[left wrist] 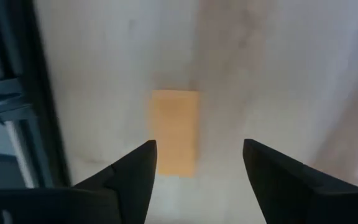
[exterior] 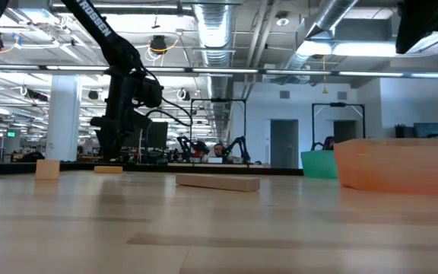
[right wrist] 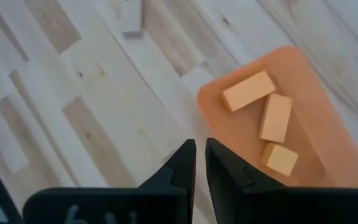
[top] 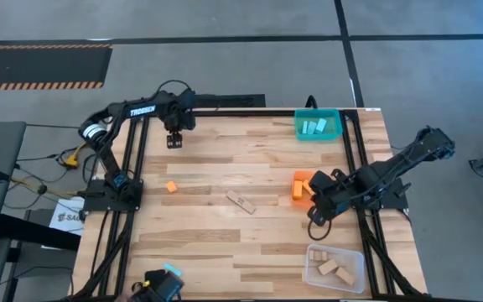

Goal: Sort & place blocks by color
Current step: Put the orange block into the orange bin

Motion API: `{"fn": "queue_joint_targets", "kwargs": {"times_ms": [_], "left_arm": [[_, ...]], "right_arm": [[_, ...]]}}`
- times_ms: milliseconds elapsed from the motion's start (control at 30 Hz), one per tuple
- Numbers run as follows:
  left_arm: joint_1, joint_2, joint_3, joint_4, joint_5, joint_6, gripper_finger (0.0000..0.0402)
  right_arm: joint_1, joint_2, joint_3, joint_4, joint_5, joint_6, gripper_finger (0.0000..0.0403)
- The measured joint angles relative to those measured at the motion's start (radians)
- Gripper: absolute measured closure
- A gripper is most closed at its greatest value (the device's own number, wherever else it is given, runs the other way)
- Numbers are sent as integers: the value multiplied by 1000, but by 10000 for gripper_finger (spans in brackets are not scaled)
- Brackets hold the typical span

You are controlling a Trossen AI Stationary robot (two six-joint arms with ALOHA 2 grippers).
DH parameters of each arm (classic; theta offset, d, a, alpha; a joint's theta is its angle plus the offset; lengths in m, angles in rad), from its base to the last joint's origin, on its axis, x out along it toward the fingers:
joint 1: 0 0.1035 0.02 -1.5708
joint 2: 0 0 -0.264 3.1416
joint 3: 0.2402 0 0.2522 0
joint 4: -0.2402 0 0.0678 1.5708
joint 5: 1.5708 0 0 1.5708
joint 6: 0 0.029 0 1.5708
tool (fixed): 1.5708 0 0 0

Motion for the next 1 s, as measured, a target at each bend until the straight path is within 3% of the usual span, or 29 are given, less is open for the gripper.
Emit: {"fn": "queue_joint_targets", "kwargs": {"times_ms": [133,233,533,633,767,833,900,1000], "left_arm": [[47,17,-2,60,-22,8,172],[77,37,-2,68,39,-4,172],[79,143,3,70,7,-45,179],[77,144,3,63,30,-26,212],[75,147,22,30,37,-25,307],[75,152,57,-11,52,-53,308],[75,160,95,-66,122,-115,308],[53,155,153,-111,385,-214,308]], "right_arm": [[34,0,0,0,-1,33,342],[53,0,0,1,-1,55,342],[80,0,0,6,-1,109,342],[90,0,0,6,-1,112,342],[93,0,0,3,-1,111,342],[93,0,0,2,0,104,342],[92,0,0,1,2,96,342],[88,0,0,-5,8,93,342]]}}
